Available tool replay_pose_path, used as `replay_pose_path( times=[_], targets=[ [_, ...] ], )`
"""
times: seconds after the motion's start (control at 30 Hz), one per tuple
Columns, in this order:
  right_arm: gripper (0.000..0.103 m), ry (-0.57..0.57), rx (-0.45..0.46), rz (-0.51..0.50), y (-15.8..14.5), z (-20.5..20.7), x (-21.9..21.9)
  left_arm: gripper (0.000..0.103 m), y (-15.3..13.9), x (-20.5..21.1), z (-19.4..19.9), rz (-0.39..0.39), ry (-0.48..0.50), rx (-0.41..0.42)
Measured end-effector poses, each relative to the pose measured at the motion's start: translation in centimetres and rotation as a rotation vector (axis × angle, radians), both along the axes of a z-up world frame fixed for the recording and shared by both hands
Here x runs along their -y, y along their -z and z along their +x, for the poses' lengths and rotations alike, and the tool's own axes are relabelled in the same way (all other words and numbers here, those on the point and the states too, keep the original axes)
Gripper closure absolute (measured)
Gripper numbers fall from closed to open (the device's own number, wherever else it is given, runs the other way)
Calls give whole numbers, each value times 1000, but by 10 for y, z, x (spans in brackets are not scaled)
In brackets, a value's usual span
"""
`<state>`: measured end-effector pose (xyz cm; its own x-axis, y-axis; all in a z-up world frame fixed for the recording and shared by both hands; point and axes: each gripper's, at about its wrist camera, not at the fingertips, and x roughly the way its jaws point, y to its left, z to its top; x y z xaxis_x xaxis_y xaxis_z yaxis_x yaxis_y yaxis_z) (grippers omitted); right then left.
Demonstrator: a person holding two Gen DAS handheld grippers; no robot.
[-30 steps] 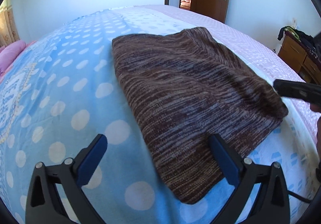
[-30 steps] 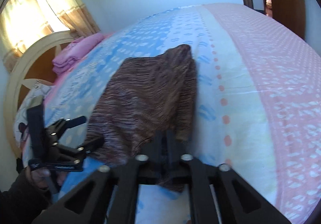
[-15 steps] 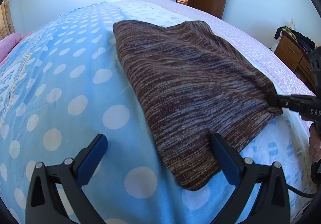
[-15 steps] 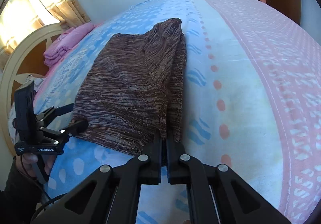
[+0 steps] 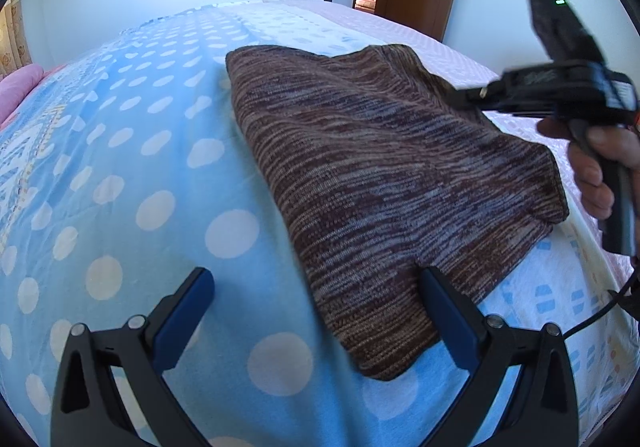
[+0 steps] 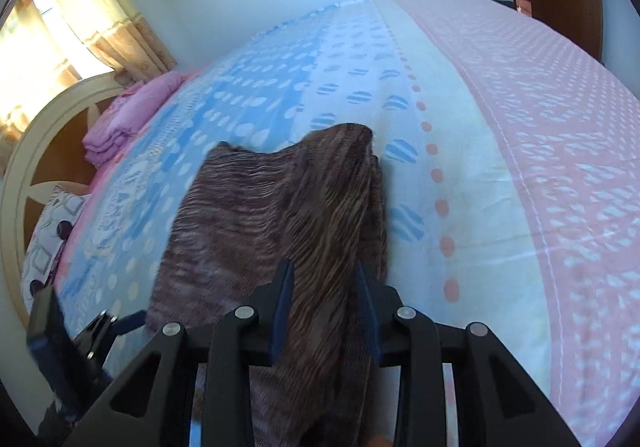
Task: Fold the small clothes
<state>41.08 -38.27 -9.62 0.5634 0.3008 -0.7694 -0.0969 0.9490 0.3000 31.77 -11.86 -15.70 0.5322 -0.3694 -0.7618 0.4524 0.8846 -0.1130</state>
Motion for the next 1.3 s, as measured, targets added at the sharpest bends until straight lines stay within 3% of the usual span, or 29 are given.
replay_pose_path(
  times=[0.07,0.2,0.4,0.5,0.63,0.73,0.83,0.87,0.93,1.03,1.13,1.2,1.23,1.3],
  targets=[
    [99,32,10,-78,2,3,-1,0,0,1,-1,0,1,2],
    [100,99,34,-85,2,2,18,0,0,0,-1,-5,4,-1],
    [97,38,64,-117,-6,-9,6,0,0,0,0,-13,2,-1],
    [75,9,147,-93,-30,-35,-3,0,-2,-5,0,-46,2,-1],
    [67,-137,216,-35,-46,-69,-27,0,-4,-22,2,-135,-32,-7],
    [67,-199,155,-55,-31,-75,-39,0,-6,-26,2,-160,-52,-1],
    [68,-141,68,-183,3,-76,-31,0,-8,-29,2,-167,-79,14],
    [68,-139,42,-168,14,-77,-25,0,-9,-31,4,-173,-87,12],
    [68,-154,82,-127,17,-87,-16,0,-12,-33,13,-189,-130,1],
    [68,-161,76,-96,11,-88,-10,0,-14,-29,31,-199,-148,-24],
    [67,-135,137,-6,-1,-90,10,0,-10,-18,37,-171,-137,-20],
    [54,-85,160,72,-4,-84,28,0,-5,-12,36,-154,-114,-37],
    [32,-58,150,101,-3,-78,37,0,-5,-11,34,-145,-109,-37],
    [28,9,135,156,2,-64,55,0,-5,-9,34,-136,-101,-38]
  ],
)
